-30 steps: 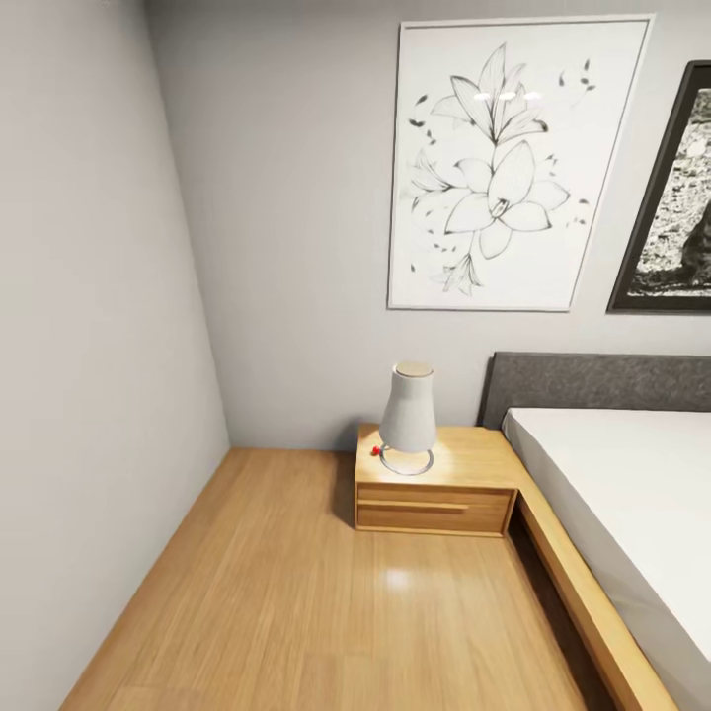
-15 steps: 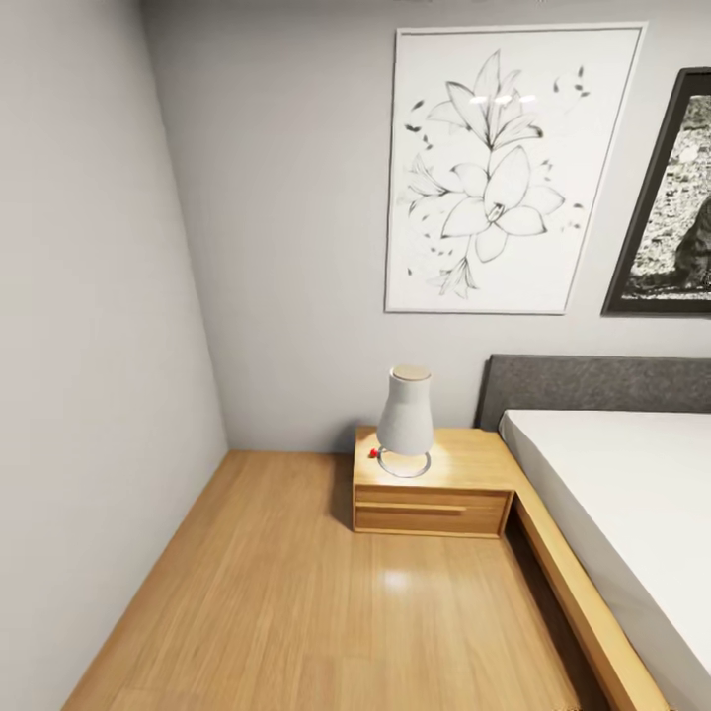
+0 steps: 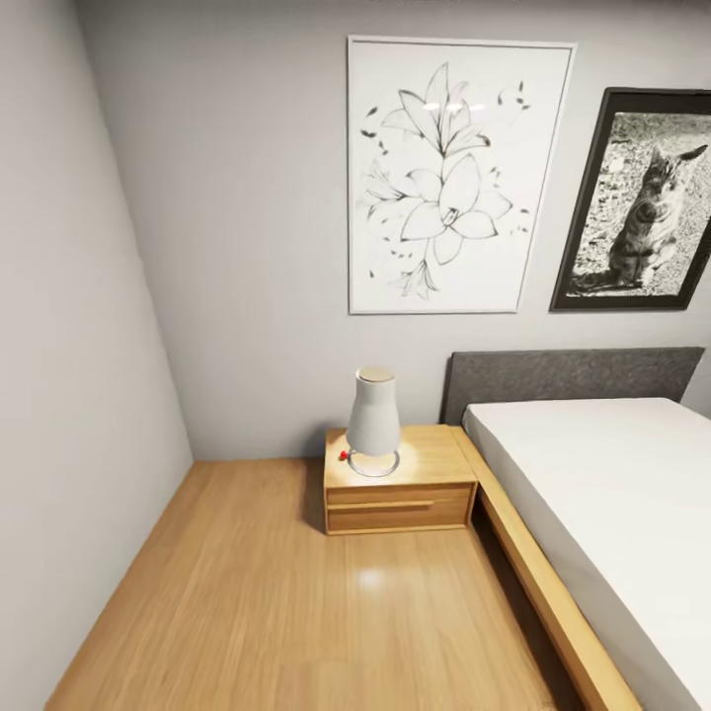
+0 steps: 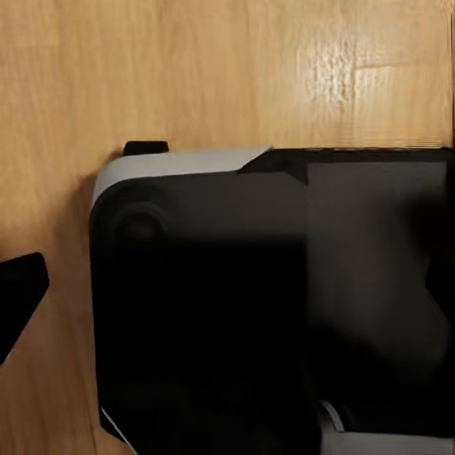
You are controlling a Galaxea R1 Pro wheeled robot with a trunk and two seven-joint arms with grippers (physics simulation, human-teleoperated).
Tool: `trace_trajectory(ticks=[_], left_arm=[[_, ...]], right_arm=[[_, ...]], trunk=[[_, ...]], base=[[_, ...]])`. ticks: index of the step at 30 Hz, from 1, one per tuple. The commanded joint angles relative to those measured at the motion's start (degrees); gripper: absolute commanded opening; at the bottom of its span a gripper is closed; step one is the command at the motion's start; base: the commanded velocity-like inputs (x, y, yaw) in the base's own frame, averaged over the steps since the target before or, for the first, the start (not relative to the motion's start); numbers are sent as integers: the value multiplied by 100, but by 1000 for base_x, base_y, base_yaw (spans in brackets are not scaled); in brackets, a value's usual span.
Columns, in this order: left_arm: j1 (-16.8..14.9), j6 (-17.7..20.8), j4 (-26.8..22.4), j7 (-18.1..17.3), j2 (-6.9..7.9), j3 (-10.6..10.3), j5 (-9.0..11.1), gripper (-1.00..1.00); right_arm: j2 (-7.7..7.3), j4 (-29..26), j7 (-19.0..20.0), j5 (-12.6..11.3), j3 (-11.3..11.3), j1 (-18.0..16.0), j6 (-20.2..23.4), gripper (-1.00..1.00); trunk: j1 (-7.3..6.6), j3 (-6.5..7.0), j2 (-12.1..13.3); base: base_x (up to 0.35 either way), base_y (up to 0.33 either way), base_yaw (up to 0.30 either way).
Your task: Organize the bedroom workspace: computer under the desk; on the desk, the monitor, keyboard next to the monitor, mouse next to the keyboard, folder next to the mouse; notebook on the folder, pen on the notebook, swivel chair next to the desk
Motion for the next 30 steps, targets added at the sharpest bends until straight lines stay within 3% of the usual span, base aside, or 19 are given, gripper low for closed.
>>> trace_trajectory(ticks=[1,4,5,7,11,13,16,27,30], left_arm=[[0,-16,-56,0,3,-2,1,100],[0,-66,-200,0,35,-1,1,100],[0,-222,-348,1,155,4,1,100],[0,-397,-398,7,225,5,3,100],[0,-1138,-441,17,308,20,19,100],[0,-1888,-420,30,317,55,26,100],[0,-2126,-414,39,317,62,27,100],[0,-2253,-351,33,310,28,4,100],[0,-2245,34,20,290,24,2,100]], right_arm=[[1,-122,7,9,-4,-5,-97,100],[-3,-353,16,31,5,-5,-181,100],[-45,-661,24,63,18,-5,-227,100],[-70,-828,17,74,21,-5,-237,100],[-232,-1002,5,79,23,-5,-247,100],[-270,-1028,4,82,24,-5,-248,100],[-276,-1030,4,83,24,-5,-253,100],[-281,-1039,13,89,32,-5,-289,100],[-276,-1034,13,89,33,-5,-404,100]], trunk=[[-22,11,36],[-88,65,157],[-110,83,197],[-154,119,277],[-242,190,437],[-286,226,518],[-352,280,638],[-373,298,678],[-373,298,678]], base=[[0,0,-289],[0,0,-291],[0,0,-288],[0,0,-284],[0,0,-277],[0,0,-278],[0,0,-286],[0,0,-292],[0,0,-293]])
